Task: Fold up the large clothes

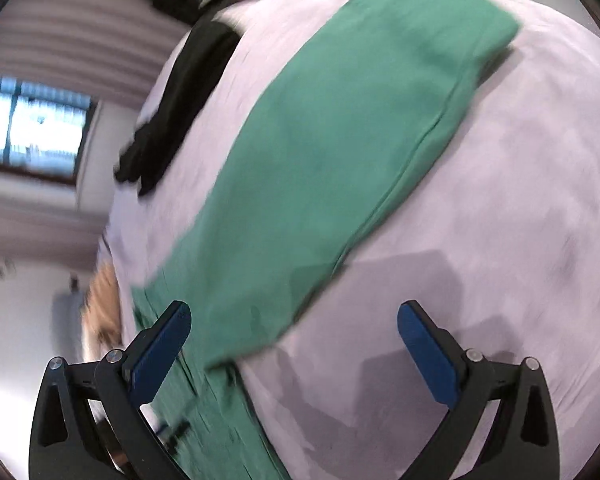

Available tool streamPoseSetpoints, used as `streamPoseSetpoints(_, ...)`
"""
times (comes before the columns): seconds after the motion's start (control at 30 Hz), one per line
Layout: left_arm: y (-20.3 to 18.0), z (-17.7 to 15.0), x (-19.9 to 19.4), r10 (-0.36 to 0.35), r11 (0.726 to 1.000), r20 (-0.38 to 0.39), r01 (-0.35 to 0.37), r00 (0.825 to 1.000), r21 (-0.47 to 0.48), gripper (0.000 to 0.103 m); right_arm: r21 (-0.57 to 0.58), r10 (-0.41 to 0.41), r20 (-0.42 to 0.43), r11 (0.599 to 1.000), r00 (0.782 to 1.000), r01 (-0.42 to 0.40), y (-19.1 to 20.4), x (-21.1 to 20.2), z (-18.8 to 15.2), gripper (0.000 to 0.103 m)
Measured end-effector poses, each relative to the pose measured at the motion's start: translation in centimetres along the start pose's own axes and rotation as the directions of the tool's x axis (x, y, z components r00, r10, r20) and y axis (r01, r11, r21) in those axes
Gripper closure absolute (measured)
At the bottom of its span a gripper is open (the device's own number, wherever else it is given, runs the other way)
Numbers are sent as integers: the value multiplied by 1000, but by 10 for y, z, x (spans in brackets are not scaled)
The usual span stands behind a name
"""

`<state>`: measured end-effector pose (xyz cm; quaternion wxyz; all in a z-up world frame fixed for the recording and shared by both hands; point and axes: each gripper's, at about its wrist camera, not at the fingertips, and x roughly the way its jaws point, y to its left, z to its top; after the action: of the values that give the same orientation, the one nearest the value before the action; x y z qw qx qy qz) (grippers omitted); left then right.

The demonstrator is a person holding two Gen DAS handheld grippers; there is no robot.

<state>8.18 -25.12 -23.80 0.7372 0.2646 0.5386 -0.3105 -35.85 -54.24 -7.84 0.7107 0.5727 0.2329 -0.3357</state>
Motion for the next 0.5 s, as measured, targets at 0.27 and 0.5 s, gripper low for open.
streamPoseSetpoints(0.27, 2, 36, 15, -19, 1000, -23, 19, 1000, -2, 0, 112, 56, 87, 992, 995, -66, -23, 5, 43, 0)
streamPoseSetpoints(0.5, -9, 50, 22, -46, 999, -26, 45, 999, -7, 0, 101, 45, 120, 993, 992, -58, -18, 15, 62, 0)
